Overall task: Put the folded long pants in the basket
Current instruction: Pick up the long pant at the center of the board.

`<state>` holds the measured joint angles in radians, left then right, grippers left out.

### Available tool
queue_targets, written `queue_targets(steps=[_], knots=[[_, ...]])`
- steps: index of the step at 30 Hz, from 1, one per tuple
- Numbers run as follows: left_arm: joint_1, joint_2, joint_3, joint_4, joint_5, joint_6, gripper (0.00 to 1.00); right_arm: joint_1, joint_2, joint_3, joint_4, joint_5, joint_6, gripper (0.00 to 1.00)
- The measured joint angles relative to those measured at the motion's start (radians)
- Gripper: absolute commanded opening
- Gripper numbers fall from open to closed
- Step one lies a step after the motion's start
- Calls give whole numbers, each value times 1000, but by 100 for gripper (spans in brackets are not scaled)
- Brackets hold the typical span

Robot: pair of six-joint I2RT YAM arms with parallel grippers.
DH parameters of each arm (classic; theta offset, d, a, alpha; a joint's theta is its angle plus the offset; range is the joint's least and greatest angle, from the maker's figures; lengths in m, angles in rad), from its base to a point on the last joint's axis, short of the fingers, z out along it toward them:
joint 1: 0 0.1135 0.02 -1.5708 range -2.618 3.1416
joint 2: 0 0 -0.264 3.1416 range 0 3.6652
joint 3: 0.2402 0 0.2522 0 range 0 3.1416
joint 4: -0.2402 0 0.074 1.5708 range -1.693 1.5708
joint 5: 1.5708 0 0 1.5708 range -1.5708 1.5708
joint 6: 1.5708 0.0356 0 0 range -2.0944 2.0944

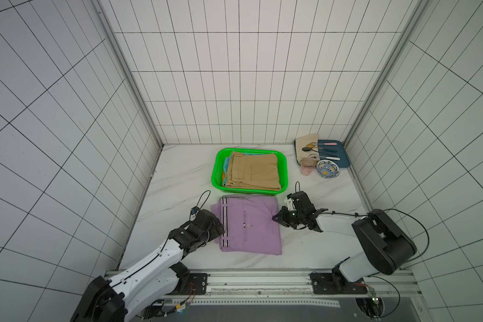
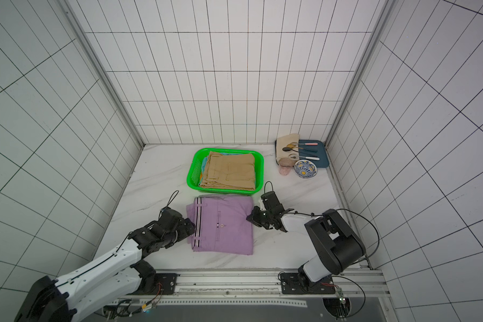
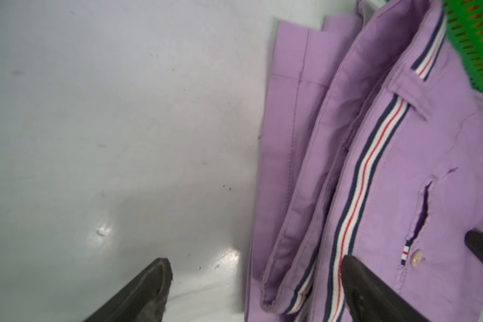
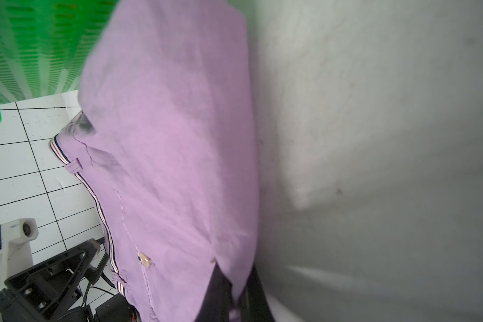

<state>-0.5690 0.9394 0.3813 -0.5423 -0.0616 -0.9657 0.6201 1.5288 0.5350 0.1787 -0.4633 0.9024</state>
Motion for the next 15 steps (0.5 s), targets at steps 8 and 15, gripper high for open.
queue_targets(steps=[8, 15], knots=[[16, 286, 88, 257, 29, 74, 88, 17, -14, 0, -15, 23, -16, 0], [30, 515, 132, 514, 80, 93, 0, 33, -14, 21, -55, 54, -24, 0]])
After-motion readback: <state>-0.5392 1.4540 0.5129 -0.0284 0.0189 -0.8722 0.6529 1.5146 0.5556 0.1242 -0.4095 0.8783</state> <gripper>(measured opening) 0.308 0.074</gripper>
